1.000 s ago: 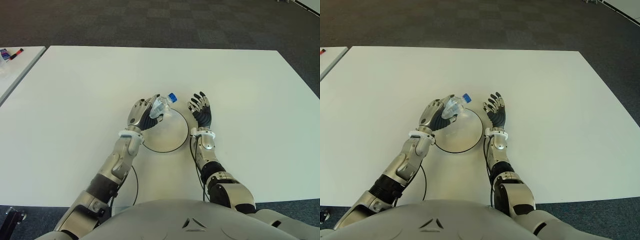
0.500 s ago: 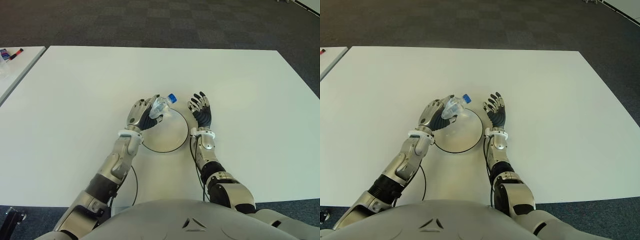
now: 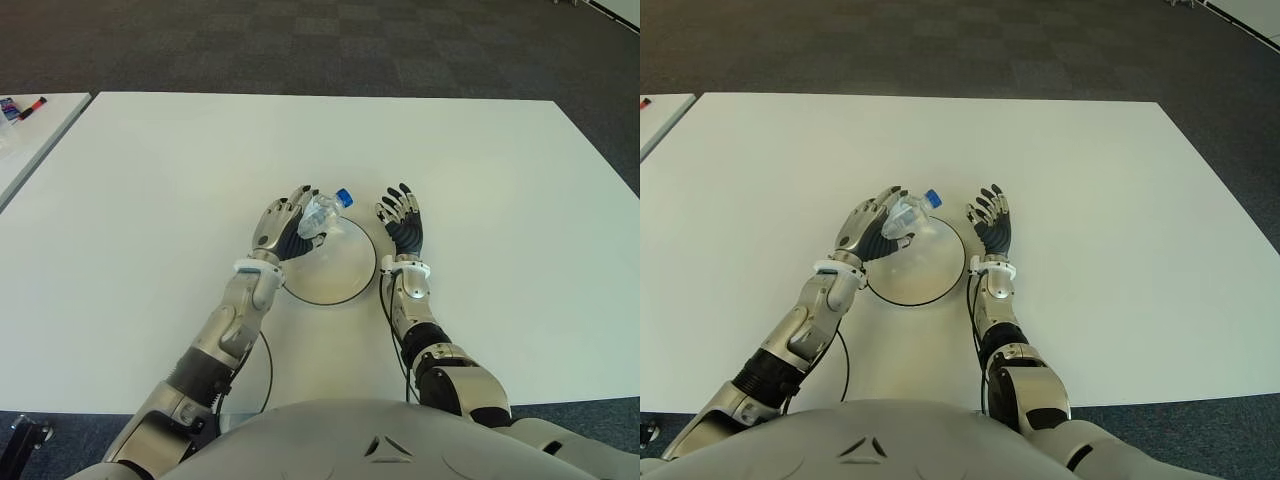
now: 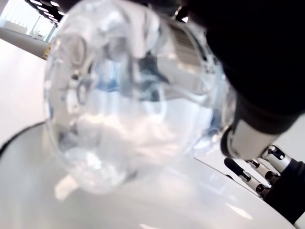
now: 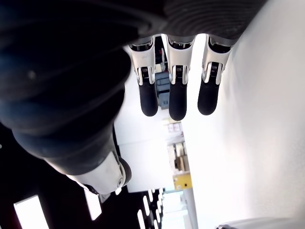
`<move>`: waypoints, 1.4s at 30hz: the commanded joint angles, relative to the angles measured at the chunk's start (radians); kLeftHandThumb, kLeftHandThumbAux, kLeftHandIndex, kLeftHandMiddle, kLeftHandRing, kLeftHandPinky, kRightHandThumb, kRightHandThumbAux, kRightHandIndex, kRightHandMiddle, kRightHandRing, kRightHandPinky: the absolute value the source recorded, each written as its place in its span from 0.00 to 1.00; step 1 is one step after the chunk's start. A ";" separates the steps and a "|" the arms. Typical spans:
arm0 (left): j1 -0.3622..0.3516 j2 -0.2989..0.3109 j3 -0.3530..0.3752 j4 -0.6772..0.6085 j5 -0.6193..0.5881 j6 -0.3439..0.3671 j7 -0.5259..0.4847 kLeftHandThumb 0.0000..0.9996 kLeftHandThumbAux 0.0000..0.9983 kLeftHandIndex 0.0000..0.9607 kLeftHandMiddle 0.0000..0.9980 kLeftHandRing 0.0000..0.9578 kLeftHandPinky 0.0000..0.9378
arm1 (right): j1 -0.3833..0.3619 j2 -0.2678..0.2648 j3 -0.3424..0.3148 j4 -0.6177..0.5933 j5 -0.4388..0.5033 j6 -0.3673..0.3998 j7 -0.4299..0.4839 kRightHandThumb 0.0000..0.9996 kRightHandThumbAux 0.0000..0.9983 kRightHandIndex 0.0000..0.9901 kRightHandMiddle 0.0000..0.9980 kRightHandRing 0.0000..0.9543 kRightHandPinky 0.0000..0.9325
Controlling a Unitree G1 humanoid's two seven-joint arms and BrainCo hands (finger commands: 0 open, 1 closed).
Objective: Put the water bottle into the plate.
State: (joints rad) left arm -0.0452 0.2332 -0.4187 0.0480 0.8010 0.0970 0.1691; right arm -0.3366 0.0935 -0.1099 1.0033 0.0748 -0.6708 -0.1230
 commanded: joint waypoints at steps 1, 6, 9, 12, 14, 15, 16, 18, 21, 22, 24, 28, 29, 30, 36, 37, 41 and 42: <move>-0.001 0.013 0.000 -0.011 -0.004 -0.016 -0.014 0.00 0.84 0.00 0.00 0.00 0.00 | 0.058 0.057 -0.002 0.045 0.002 0.043 -0.006 0.07 0.84 0.10 0.21 0.23 0.26; 0.001 0.017 0.003 -0.010 -0.009 -0.029 -0.010 0.00 0.84 0.00 0.00 0.00 0.00 | 0.057 0.057 0.000 0.047 -0.001 0.042 -0.008 0.07 0.84 0.10 0.21 0.23 0.27; 0.001 0.019 0.005 -0.010 -0.011 -0.036 -0.010 0.00 0.84 0.00 0.00 0.00 0.00 | 0.056 0.058 -0.001 0.049 0.000 0.041 -0.008 0.08 0.83 0.10 0.22 0.24 0.27; 0.002 0.019 0.008 -0.010 -0.013 -0.042 -0.011 0.00 0.83 0.00 0.00 0.00 0.00 | 0.055 0.058 -0.002 0.052 0.001 0.042 -0.008 0.08 0.82 0.10 0.22 0.24 0.27; 0.003 0.019 0.010 -0.010 -0.014 -0.046 -0.011 0.00 0.83 0.00 0.00 0.00 0.00 | 0.054 0.058 -0.001 0.053 0.000 0.044 -0.008 0.08 0.82 0.10 0.22 0.24 0.27; 0.004 0.019 0.012 -0.010 -0.017 -0.049 -0.012 0.00 0.83 0.00 0.00 0.00 0.00 | 0.053 0.058 -0.001 0.054 0.000 0.046 -0.009 0.09 0.82 0.11 0.22 0.24 0.27; 0.004 0.019 0.013 -0.010 -0.019 -0.051 -0.013 0.00 0.82 0.00 0.00 0.00 0.00 | 0.053 0.058 -0.001 0.055 0.000 0.047 -0.009 0.09 0.81 0.10 0.21 0.23 0.27; 0.004 0.019 0.015 -0.010 -0.024 -0.055 -0.015 0.00 0.81 0.00 0.00 0.00 0.00 | 0.052 0.057 -0.001 0.056 -0.001 0.050 -0.011 0.09 0.81 0.10 0.21 0.23 0.26; 0.005 0.020 0.017 -0.011 -0.030 -0.061 -0.016 0.00 0.80 0.00 0.00 0.00 0.00 | 0.051 0.056 0.000 0.057 -0.002 0.057 -0.012 0.08 0.81 0.10 0.20 0.23 0.27; 0.005 0.020 0.018 -0.011 -0.031 -0.063 -0.016 0.00 0.80 0.00 0.00 0.00 0.00 | 0.051 0.056 0.001 0.057 -0.003 0.059 -0.012 0.09 0.81 0.10 0.20 0.23 0.27; 0.006 0.022 0.019 -0.014 -0.033 -0.067 -0.018 0.00 0.79 0.00 0.00 0.00 0.00 | 0.050 0.056 0.001 0.058 -0.002 0.061 -0.011 0.09 0.80 0.10 0.20 0.23 0.27; 0.005 0.026 0.019 -0.013 -0.036 -0.078 -0.017 0.00 0.78 0.00 0.00 0.00 0.00 | 0.049 0.057 -0.003 0.061 0.004 0.057 -0.002 0.10 0.81 0.10 0.20 0.23 0.27; 0.005 0.027 0.019 -0.013 -0.036 -0.080 -0.017 0.00 0.78 0.00 0.00 0.00 0.00 | 0.049 0.057 -0.003 0.062 0.005 0.056 -0.001 0.10 0.81 0.10 0.20 0.23 0.27; 0.004 0.028 0.020 -0.013 -0.037 -0.082 -0.017 0.00 0.78 0.00 0.00 0.00 0.00 | 0.048 0.057 -0.003 0.063 0.005 0.055 -0.001 0.10 0.81 0.10 0.20 0.22 0.27; 0.002 0.033 0.020 -0.010 -0.043 -0.096 -0.014 0.00 0.77 0.00 0.00 0.00 0.00 | 0.047 0.059 -0.006 0.068 0.008 0.046 0.004 0.10 0.81 0.09 0.20 0.22 0.27; 0.002 0.033 0.021 -0.010 -0.044 -0.097 -0.014 0.00 0.77 0.00 0.00 0.00 0.00 | 0.046 0.059 -0.007 0.069 0.008 0.044 0.004 0.10 0.81 0.09 0.20 0.22 0.27; 0.001 0.033 0.021 -0.009 -0.047 -0.099 -0.016 0.00 0.76 0.00 0.00 0.00 0.00 | 0.045 0.059 -0.009 0.072 0.008 0.040 0.005 0.09 0.79 0.09 0.20 0.22 0.27; 0.000 0.034 0.022 -0.009 -0.048 -0.100 -0.018 0.00 0.76 0.00 0.00 0.00 0.00 | 0.044 0.059 -0.009 0.073 0.007 0.040 0.004 0.09 0.79 0.09 0.20 0.23 0.27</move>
State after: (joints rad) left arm -0.0455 0.2601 -0.4031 0.0387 0.7608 0.0011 0.1687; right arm -0.3546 0.1038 -0.1114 1.0293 0.0752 -0.6663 -0.1171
